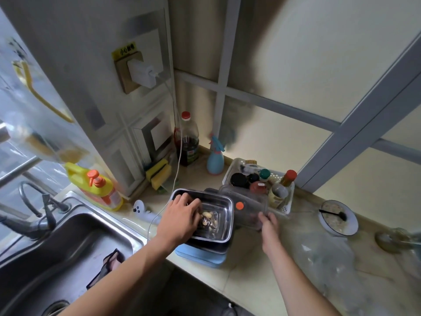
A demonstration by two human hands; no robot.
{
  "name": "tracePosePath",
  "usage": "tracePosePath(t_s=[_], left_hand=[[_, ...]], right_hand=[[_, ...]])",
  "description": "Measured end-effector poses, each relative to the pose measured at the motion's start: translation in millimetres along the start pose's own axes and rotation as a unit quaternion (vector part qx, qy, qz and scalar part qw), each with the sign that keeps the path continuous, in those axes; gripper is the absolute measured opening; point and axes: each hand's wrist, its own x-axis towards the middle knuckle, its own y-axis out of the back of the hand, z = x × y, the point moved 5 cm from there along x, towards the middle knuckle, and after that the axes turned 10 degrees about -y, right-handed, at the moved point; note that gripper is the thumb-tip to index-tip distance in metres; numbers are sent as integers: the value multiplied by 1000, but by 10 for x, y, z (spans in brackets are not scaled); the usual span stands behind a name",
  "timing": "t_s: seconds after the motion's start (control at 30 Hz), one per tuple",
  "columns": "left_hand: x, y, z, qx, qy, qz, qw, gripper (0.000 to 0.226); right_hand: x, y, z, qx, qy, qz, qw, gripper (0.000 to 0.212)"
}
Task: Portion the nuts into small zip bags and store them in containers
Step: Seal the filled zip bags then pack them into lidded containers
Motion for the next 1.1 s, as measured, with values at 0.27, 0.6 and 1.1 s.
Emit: tracePosePath(t_s=[0.27, 0.6, 1.1], left_hand=[[-11, 50, -31, -70, -18, 45, 996, 21], [-57, 451, -264, -374, 194, 247, 873, 44], [-262, 399, -593, -379, 315, 177, 852, 37]], right_hand=[[-395, -17, -646, 103, 148, 46, 983, 4], [-1322, -690, -885, -66, 36, -133, 988, 11], [-1342, -840, -860, -523, 98, -43, 846, 67]])
